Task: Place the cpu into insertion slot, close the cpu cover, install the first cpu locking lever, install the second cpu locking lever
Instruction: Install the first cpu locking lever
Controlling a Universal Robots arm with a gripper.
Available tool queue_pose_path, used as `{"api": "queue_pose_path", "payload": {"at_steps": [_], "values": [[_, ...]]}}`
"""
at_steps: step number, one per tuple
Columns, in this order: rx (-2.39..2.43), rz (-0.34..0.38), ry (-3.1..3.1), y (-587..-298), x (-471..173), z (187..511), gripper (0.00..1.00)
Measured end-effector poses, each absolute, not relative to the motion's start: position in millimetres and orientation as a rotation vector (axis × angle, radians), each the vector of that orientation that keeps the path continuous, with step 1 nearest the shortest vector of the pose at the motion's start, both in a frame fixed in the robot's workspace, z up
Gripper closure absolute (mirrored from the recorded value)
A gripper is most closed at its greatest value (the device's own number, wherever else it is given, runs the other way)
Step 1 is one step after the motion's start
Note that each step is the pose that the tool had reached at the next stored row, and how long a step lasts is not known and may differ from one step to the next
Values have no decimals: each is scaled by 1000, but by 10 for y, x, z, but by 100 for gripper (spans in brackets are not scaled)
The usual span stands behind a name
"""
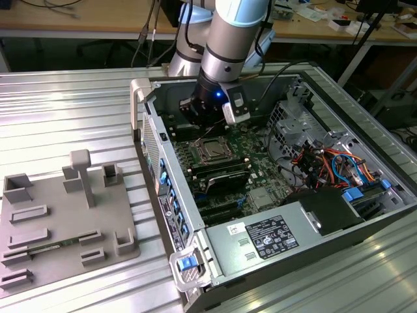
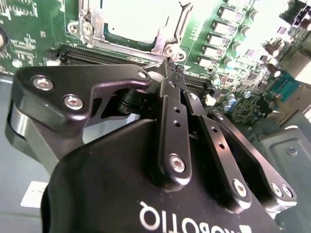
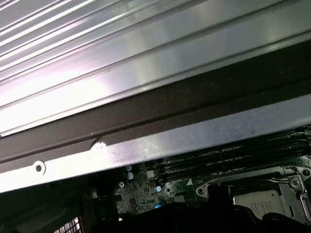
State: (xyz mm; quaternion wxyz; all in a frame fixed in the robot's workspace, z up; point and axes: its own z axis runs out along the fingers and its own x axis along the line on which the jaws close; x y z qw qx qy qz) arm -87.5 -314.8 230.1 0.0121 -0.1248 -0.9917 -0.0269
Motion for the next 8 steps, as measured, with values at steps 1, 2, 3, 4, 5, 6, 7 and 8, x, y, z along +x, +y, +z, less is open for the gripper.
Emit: {"api": "queue_pose_path", "payload": {"at_steps": [1, 2, 3, 4, 5, 6, 7, 8], "values": [[-375, -84, -3094, -3148, -875, 2301, 89], [-370, -84, -3095, -3148, -874, 2301, 89], [-370, -84, -3096, -3147, -873, 2301, 89], [-369, -84, -3096, -3147, -873, 2301, 89], [-369, -84, -3096, -3145, -872, 2301, 89], [-369, -84, -3096, -3144, -872, 2301, 89], [-367, -84, -3096, -3142, -872, 2301, 89], [-362, -84, -3097, -3141, -862, 2301, 89]]}}
